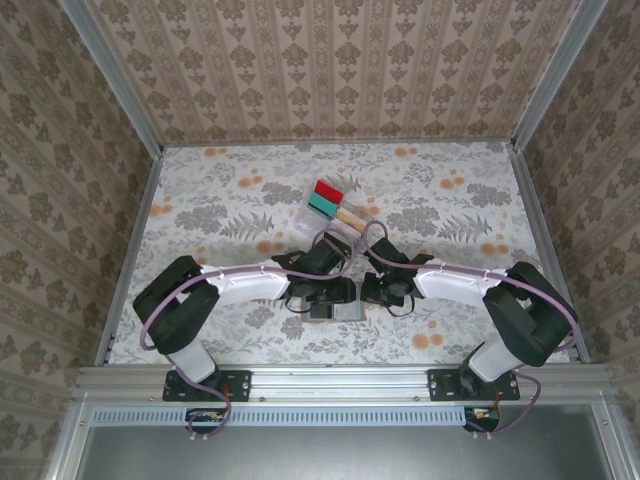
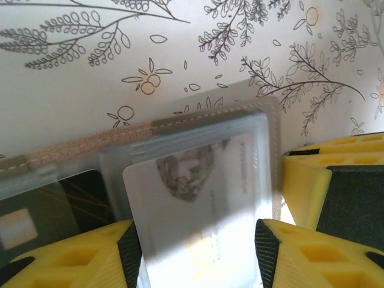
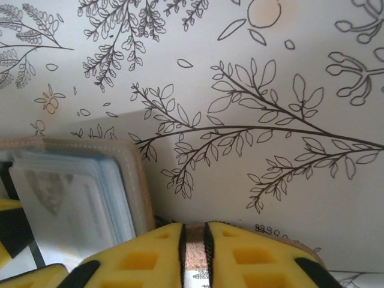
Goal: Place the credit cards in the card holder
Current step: Insert the credit card into the card slot, then pick up the credit card from the storage box.
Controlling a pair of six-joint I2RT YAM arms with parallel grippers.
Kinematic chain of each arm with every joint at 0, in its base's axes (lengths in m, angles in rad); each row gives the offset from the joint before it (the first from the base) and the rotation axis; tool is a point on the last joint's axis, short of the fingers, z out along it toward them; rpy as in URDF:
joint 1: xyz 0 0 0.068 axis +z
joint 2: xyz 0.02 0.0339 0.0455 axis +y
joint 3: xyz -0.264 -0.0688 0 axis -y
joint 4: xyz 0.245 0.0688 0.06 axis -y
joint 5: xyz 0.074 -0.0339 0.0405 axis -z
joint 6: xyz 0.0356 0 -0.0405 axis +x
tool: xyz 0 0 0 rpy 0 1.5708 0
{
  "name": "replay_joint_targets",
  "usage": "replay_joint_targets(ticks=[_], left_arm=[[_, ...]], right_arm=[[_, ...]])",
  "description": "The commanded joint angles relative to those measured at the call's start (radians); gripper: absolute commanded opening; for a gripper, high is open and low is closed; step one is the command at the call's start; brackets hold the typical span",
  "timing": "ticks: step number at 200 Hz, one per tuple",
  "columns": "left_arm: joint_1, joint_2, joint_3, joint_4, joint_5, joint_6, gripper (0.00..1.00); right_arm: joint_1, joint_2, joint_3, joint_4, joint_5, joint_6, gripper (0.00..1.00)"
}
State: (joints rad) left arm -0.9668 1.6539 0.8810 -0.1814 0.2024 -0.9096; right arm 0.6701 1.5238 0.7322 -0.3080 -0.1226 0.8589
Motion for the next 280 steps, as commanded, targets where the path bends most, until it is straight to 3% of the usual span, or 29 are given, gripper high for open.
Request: replay_joint_targets(ticks=[1, 44, 77, 123, 157, 216, 280], left_arm=[[0.014, -0.092, -0.032, 0.002, -0.047, -0.006, 0.62], [0.057, -0.179, -0.060, 0.004, -0.052, 0.023, 0.66], [0.119, -0.269, -0.085, 0.000, -0.093, 0.028, 0.69], [0.284, -0.329, -0.126, 0.057, -0.024, 0.021, 0.75], [0.347, -0.333, -0.112, 0.077, 0.025, 0.037, 0.78], [0.375, -0.329, -0.125, 0.130, 0.060, 0.030, 0.88], [0.402, -0.326, -0.128, 0.122, 0.075, 0.037, 0.89]], right_arm=[[-0.004, -0.056, 0.031, -0.101, 0.057, -0.033, 0.28], [-0.050, -0.126, 0.131, -0.214, 0.089, -0.114, 0.39], [-0.085, -0.122, 0.315, -0.334, 0.172, -0.309, 0.44], [-0.089, 0.123, 0.688, -0.488, 0.330, -0.644, 0.47], [-0.072, 0.289, 0.906, -0.581, 0.401, -0.796, 0.48], [-0.060, 0.479, 1.075, -0.646, 0.429, -0.854, 0.45], [-0.046, 0.586, 1.148, -0.663, 0.519, -0.888, 0.44]])
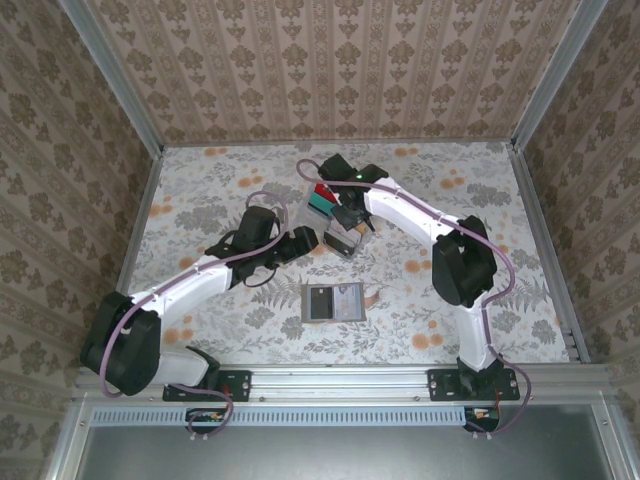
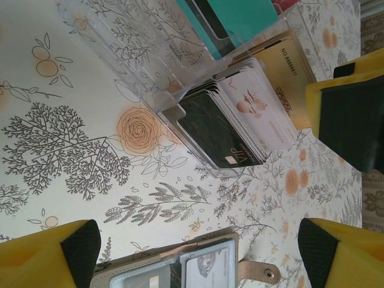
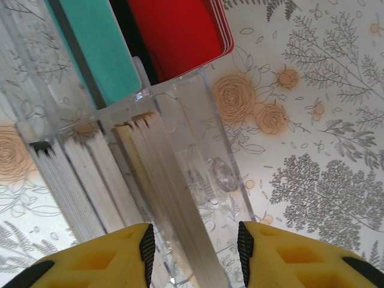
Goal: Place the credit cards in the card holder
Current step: Pick up the credit card from the storage box.
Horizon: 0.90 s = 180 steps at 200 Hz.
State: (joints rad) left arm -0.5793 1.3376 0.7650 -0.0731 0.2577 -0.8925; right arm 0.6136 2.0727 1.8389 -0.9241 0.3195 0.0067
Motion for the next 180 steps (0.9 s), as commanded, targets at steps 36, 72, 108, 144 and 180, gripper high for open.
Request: replay_joint_targets(ticks=[36, 72, 108, 144, 180], left_arm=[[0.019, -0.010, -0.013, 0.014, 0.023, 0.018, 0.89], [0.022, -0.009, -0.011, 0.009, 0.028, 0.018, 0.89], [0.023, -0.010, -0.015, 0.006, 0.031, 0.015, 0.89], [0.024, -0.011, -0.016, 0.003, 0.032, 0.012, 0.89], [0.024, -0.011, -0.016, 0.000, 0.033, 0.013, 0.89]], right_arm=[[0.023, 0.065, 0.043, -0.041, 0.128, -0.056, 0.43], [0.034, 0.073, 0.036, -0.017, 0.232, -0.074, 0.40], [0.035, 0.061, 0.030, 0.004, 0.274, -0.079, 0.39], [0.035, 0.048, 0.019, 0.016, 0.286, -0.076, 0.38], [0.035, 0.038, 0.008, 0.025, 0.288, -0.074, 0.34]])
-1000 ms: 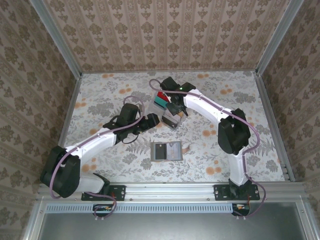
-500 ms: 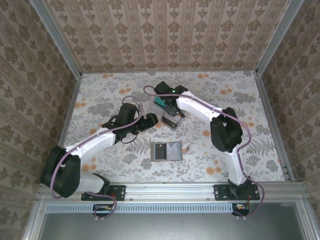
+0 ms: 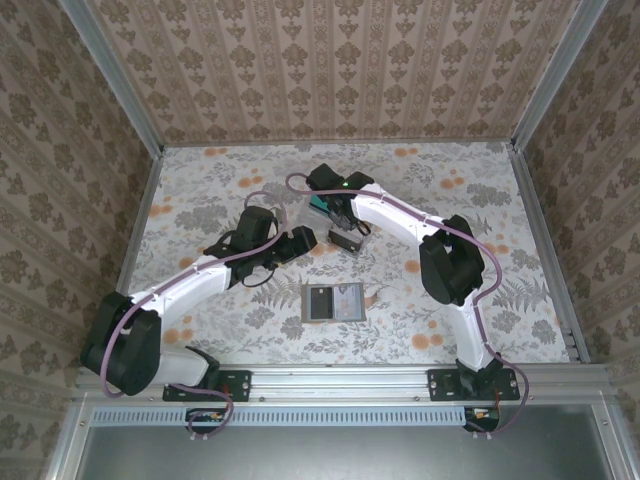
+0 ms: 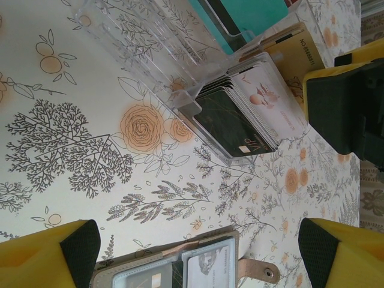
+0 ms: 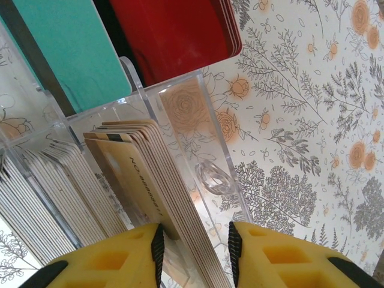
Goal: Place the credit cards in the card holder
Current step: Pick up the credit card from the storage box.
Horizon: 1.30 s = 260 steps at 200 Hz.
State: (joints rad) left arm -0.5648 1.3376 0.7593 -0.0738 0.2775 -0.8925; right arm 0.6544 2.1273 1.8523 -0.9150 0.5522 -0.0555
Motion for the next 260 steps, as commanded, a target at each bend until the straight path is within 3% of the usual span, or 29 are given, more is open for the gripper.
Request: replay_joint_targets(ticks=[1, 27, 260], left_arm=[[0.009, -0.011, -0.010, 0.001, 0.014, 0.013, 0.89], [0.009, -0.011, -0.012, -0.001, 0.012, 0.012, 0.89], [0.009, 0.027, 0.014, -0.001, 0.037, 0.012, 0.89]], right_arm=[[-0.005, -0.017, -0.006, 0.016, 0.055, -0.012, 0.34], [-0.006, -0.020, -0.008, 0.022, 0.054, -0.014, 0.29], [-0.005, -0.058, -0.001, 0.024, 0.080, -0.020, 0.18]])
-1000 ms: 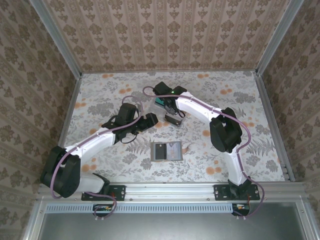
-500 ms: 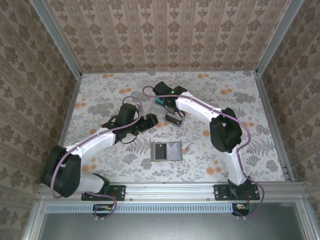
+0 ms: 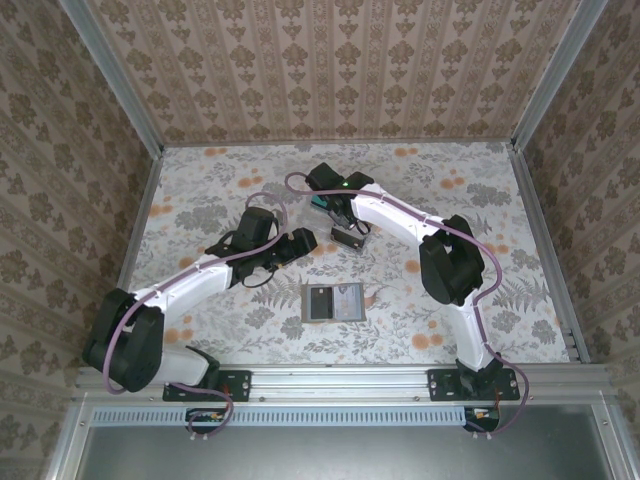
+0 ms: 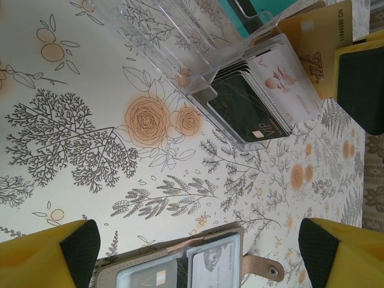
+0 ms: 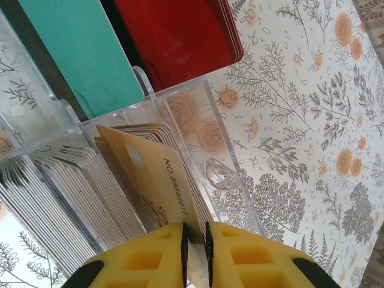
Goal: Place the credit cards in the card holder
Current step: Pick up the credit card from the storage box.
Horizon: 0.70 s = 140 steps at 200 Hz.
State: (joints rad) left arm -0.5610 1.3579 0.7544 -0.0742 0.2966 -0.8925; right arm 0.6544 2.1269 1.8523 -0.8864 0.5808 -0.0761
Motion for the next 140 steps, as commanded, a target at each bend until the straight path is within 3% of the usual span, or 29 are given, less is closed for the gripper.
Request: replay_joint_targets(ticks=[1, 81, 140], left_arm=[[0.006, 0.007, 0.019, -0.001, 0.018, 0.011, 0.89], [0.006, 0.007, 0.022, 0.000, 0.023, 0.011, 0.89], [0.006, -0.006, 0.019, -0.004, 0.023, 0.008, 0.89]], right_arm=[[-0.005, -0.058, -0.001, -0.005, 0.051, 0.000, 0.18], [-0.007, -0.082, 0.000, -0.023, 0.021, 0.013, 0.13], [-0.011, -0.112, 0.017, -0.064, -0.069, 0.058, 0.07]])
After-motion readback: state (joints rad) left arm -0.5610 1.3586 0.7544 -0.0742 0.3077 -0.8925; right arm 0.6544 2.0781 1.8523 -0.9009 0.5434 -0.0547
